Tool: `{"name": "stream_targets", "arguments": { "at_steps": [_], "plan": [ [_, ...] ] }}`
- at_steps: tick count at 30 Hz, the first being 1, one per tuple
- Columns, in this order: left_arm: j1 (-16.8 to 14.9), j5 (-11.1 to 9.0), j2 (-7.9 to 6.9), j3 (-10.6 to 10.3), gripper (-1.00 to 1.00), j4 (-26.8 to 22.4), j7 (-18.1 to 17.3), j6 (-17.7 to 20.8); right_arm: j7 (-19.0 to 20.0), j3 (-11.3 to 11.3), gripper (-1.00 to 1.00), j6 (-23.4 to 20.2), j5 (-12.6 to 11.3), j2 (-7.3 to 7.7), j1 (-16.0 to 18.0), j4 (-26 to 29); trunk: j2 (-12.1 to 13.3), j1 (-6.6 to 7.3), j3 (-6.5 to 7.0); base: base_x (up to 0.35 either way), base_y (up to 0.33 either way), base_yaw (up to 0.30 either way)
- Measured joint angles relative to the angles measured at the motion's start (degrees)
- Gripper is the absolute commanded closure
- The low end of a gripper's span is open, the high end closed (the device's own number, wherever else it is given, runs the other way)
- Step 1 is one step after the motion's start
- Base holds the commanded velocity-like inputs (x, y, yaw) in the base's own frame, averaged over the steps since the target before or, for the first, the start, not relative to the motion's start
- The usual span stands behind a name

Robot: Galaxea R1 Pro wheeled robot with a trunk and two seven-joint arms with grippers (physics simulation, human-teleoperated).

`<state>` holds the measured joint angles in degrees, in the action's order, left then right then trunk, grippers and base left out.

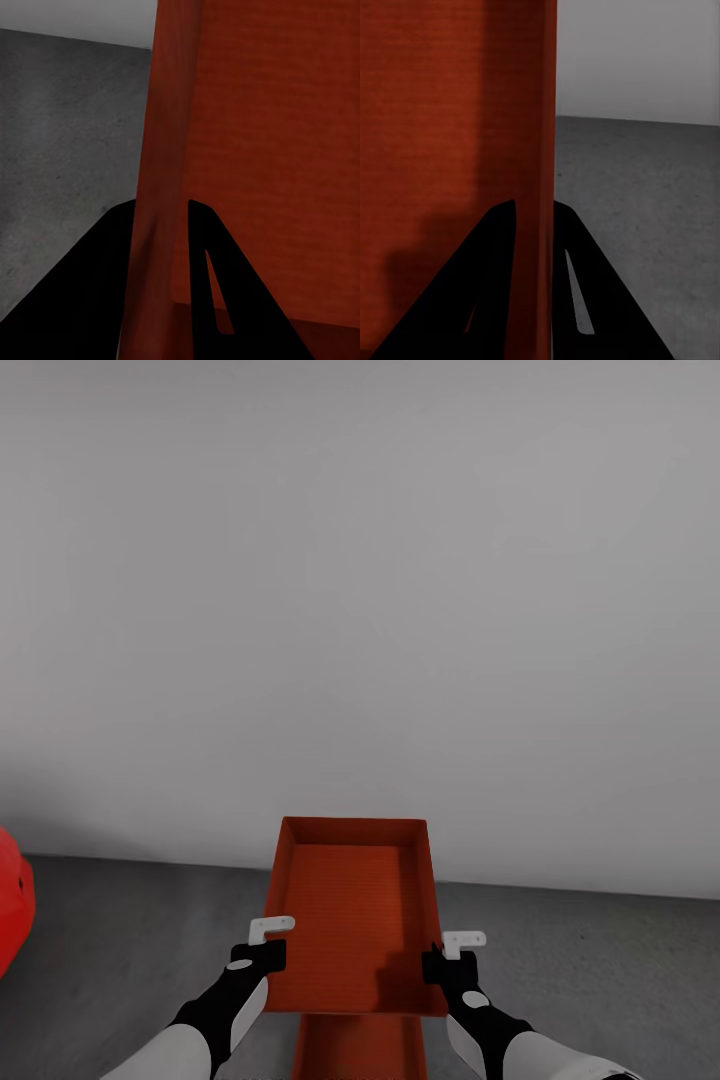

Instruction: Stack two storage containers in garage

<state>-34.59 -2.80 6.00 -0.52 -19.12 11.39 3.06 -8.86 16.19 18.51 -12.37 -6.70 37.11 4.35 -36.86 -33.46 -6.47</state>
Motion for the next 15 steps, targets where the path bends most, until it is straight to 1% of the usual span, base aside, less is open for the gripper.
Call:
{"name": "stream_targets", "arguments": {
  "at_steps": [15],
  "plan": [
    [0.0,0.0,0.0,0.0,1.0,0.0,0.0,0.0,0.0,0.0,1.0,0.0,0.0,0.0,0.0,0.0,0.0,0.0,-1.33,0.0,0.0,0.0]
  ]
}}
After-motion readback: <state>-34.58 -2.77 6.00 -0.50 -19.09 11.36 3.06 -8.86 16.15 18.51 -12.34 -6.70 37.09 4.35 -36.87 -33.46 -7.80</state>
